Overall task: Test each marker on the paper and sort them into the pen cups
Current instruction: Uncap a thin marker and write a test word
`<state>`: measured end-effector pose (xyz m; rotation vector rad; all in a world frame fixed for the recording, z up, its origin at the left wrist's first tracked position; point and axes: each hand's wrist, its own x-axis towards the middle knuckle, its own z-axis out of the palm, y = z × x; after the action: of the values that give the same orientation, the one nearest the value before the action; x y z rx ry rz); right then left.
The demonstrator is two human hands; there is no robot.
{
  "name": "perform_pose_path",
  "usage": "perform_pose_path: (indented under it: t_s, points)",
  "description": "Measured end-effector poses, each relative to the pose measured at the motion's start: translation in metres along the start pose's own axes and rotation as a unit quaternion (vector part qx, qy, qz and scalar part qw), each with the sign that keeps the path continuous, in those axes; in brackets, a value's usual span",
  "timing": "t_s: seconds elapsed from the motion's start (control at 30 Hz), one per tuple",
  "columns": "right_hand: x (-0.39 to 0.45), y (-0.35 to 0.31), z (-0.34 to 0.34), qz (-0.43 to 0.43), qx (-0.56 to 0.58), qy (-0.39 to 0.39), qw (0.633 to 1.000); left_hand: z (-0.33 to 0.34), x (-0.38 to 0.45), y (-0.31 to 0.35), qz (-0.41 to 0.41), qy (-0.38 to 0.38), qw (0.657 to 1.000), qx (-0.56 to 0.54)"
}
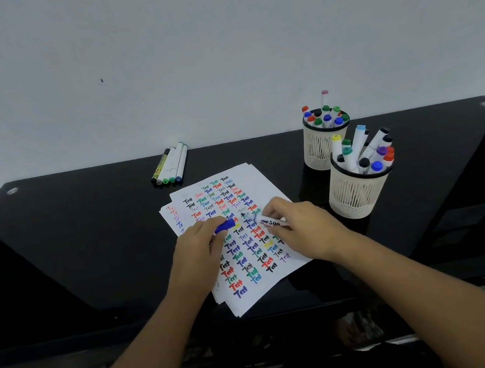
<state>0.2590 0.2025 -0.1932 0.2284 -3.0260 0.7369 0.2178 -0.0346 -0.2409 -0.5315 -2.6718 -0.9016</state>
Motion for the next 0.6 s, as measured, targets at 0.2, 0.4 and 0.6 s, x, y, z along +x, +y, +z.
perform_pose_path:
  t_s: [0.2, 0.4, 0.6]
  points:
    - [0.004, 0.006, 0.002, -0.016, -0.047, 0.019, 0.999, 0.000, -0.001, 0.000, 0.025, 0.000, 1.000, 0.002]
    - [0.009, 0.004, 0.005, -0.031, -0.049, 0.010, 0.998, -0.001, -0.002, 0.000, 0.073, 0.005, 0.997, -0.008]
    - [0.015, -0.009, 0.010, -0.086, -0.098, 0.011, 0.991, 0.001, -0.005, 0.001, 0.139, 0.004, 0.990, 0.018]
